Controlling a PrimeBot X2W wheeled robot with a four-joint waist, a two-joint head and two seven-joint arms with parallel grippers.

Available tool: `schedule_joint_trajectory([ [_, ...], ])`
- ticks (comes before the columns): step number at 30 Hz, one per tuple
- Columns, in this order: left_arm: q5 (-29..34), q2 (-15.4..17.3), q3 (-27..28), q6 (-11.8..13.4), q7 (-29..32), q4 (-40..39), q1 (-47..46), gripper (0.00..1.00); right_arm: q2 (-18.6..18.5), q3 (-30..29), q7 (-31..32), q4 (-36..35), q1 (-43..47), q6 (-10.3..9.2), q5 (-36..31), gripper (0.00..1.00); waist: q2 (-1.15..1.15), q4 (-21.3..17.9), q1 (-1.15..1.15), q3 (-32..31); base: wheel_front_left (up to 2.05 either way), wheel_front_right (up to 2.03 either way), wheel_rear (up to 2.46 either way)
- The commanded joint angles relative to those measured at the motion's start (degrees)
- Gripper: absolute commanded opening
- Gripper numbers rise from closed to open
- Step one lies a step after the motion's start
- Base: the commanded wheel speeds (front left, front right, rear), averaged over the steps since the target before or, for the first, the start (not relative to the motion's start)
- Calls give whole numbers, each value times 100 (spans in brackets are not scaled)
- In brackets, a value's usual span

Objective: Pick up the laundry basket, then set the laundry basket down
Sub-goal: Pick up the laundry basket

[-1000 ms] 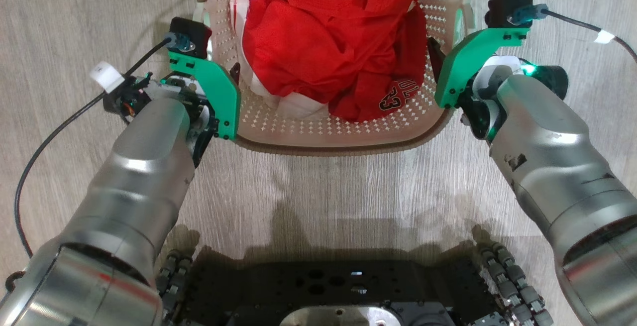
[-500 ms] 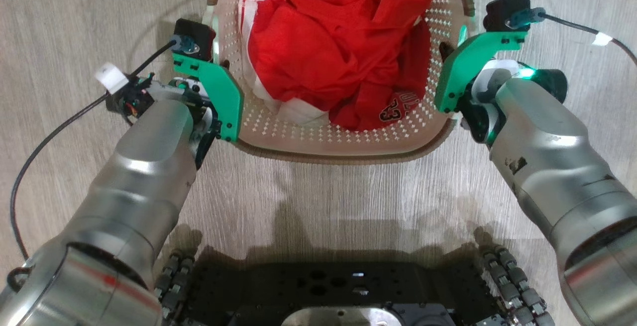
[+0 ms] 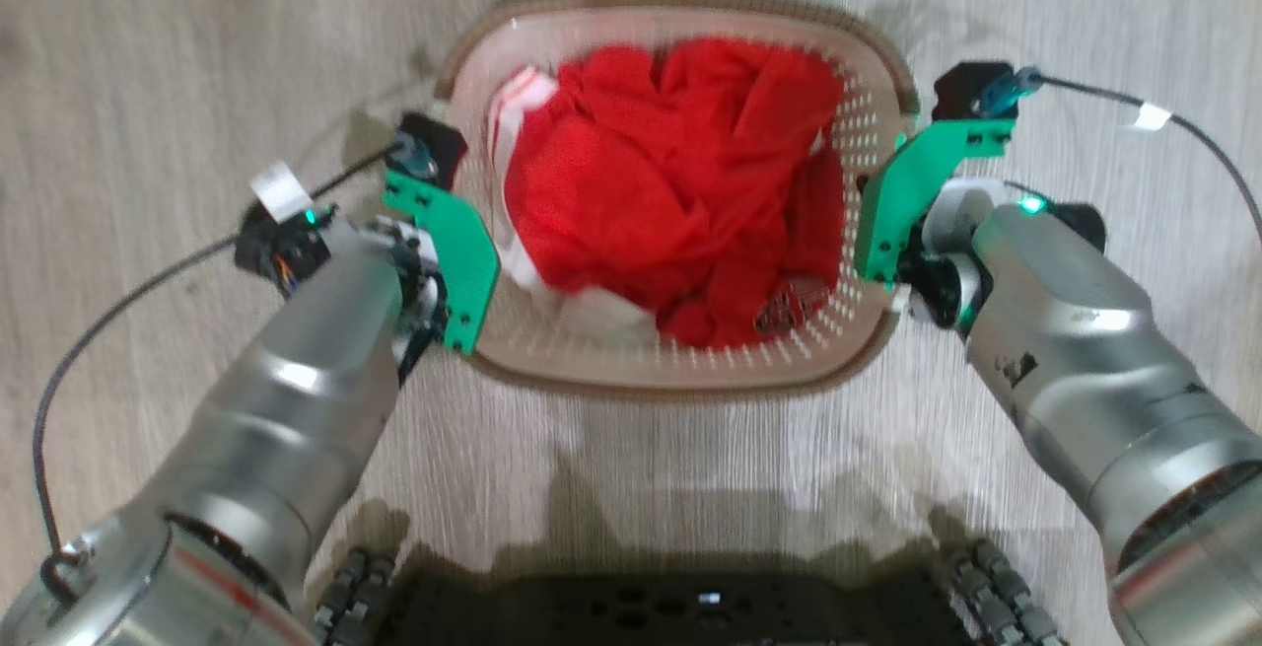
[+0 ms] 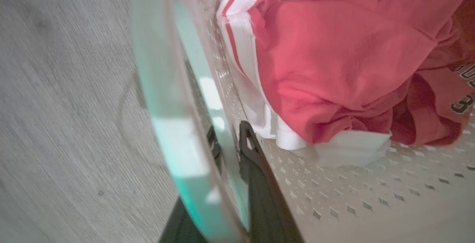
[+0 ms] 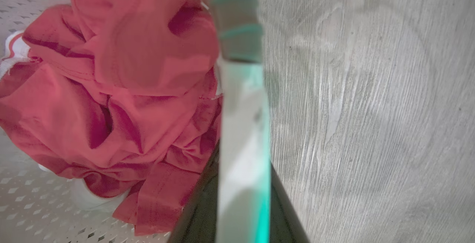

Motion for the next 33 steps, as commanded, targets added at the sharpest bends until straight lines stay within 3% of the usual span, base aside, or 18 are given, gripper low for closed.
schedule_joint_trajectory([
  [1,1,75,-205,-84,157,-180,279,0,185,195,112,-237,237,42,14,0,0,90,0,-372,0,0,0],
  [9,-380,77,-759,-94,460,-601,902,0,185,452,620,-308,668,42,183,0,0,122,0,-1502,0,0,0],
  [16,-803,411,-1106,-95,470,-903,1471,0,185,551,594,-569,1304,42,429,0,0,101,0,-2539,0,0,0],
  [27,-1098,607,-1180,-85,524,-1175,2036,0,185,593,461,-704,1870,42,553,0,0,109,0,-3423,0,0,0],
  [33,-1175,681,-1193,48,647,-1527,2242,0,185,555,416,-736,2005,42,524,0,0,211,0,-3648,0,0,0],
])
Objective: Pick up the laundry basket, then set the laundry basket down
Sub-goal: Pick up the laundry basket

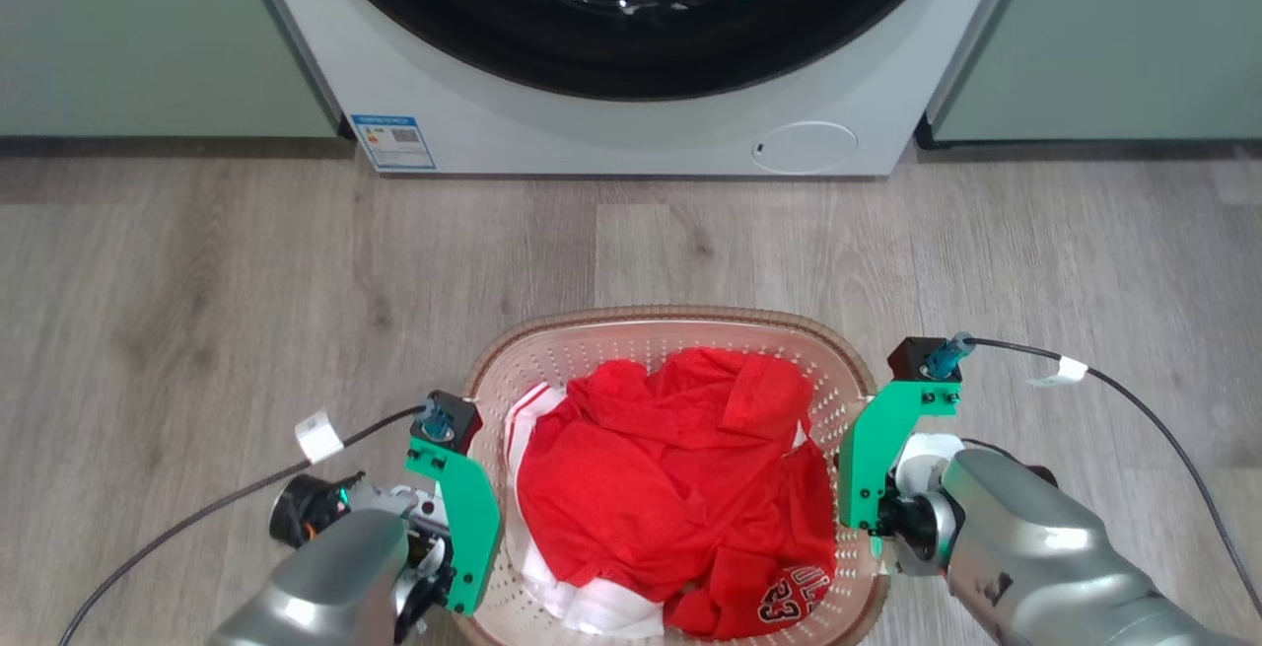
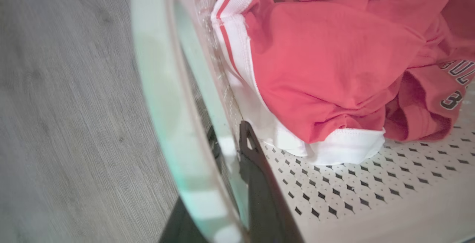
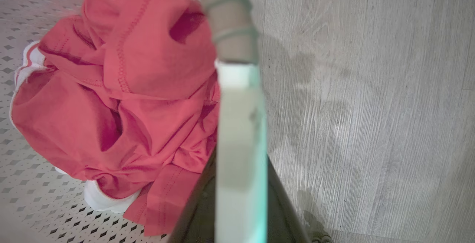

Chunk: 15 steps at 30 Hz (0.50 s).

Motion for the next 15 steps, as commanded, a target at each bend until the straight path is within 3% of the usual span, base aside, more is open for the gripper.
schedule_joint_trajectory([
  [1,71,20,-47,-53,33,-264,-44,0,217,66,-112,-330,-98,91,-66,0,-1,40,1,-41,0,0,0],
  [15,-30,324,-70,265,351,-1033,203,0,217,18,-51,-373,21,91,-136,0,-1,122,1,-164,0,0,0],
])
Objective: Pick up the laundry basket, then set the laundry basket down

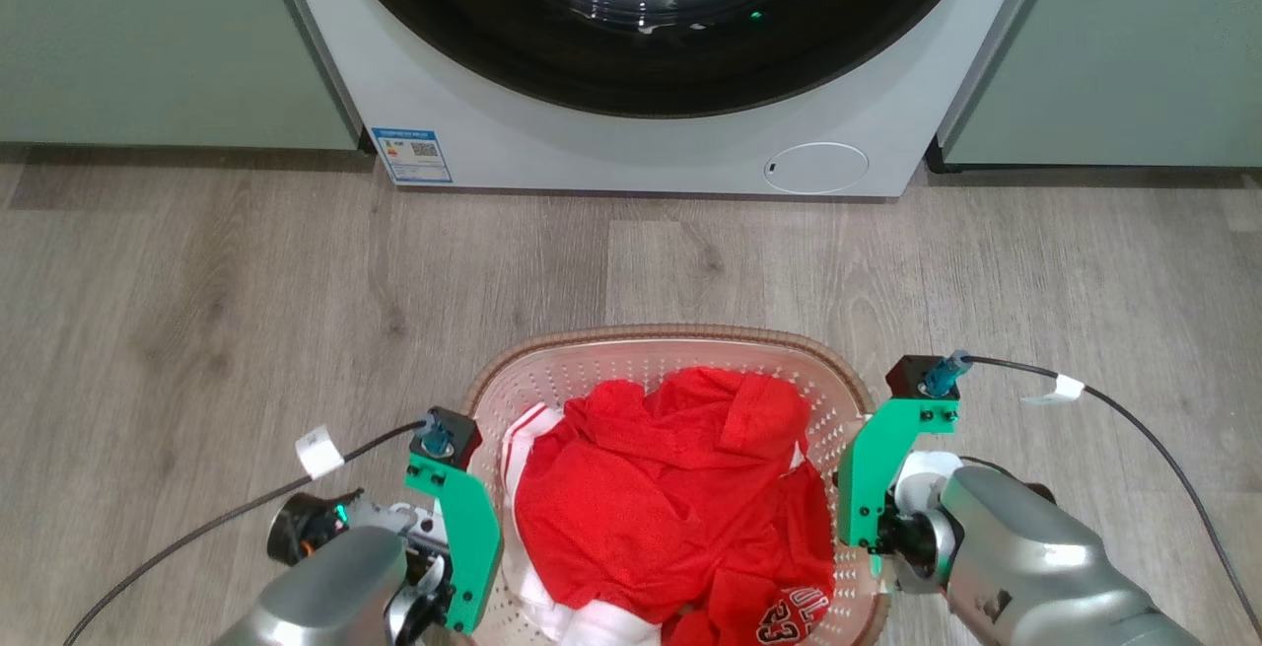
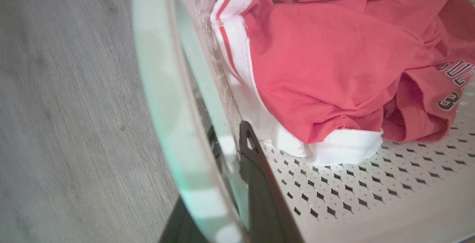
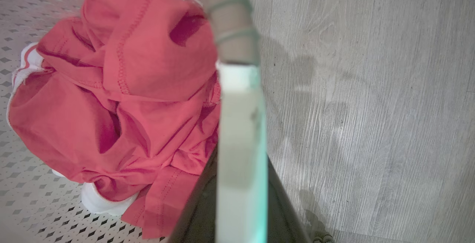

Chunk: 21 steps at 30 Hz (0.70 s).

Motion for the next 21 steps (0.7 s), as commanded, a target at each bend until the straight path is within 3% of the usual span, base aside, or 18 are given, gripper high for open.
schedule_joint_trajectory([
  [1,54,10,-43,-67,19,-285,-53,0,217,51,-53,-315,-153,91,-95,0,0,2,1,-1,0,0,0],
  [21,-9,286,-82,202,239,-915,70,0,217,-55,-29,-354,-107,91,-267,0,0,4,1,54,0,0,0],
])
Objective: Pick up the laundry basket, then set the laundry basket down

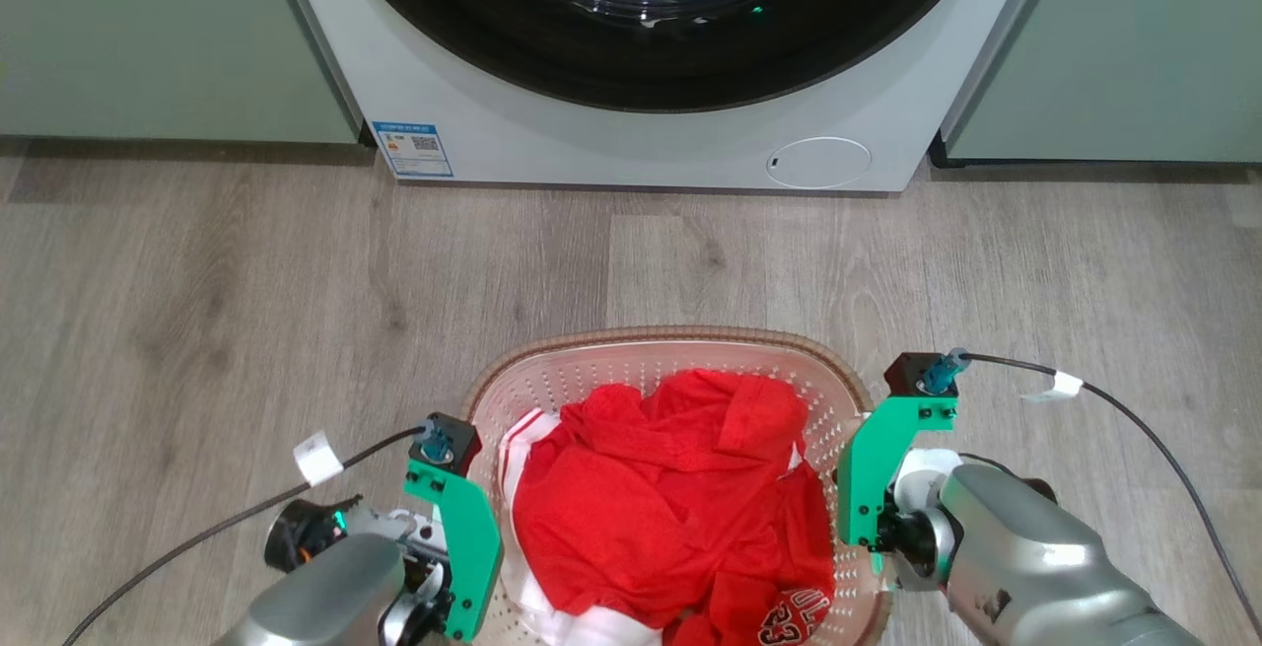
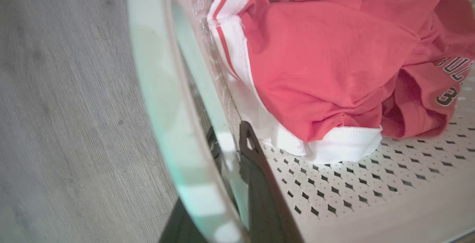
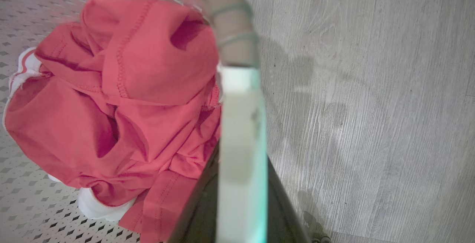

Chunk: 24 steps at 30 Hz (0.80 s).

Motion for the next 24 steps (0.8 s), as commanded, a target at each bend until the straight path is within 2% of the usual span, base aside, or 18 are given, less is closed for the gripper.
schedule_joint_trajectory([
  [1,40,17,-54,-75,24,-297,-68,0,213,55,-41,-310,-120,91,-85,0,0,-8,0,-3,0,0,0],
  [24,-28,131,-71,74,107,-593,-85,0,213,-180,-7,-345,-145,91,-290,0,0,-30,0,129,0,0,0],
])
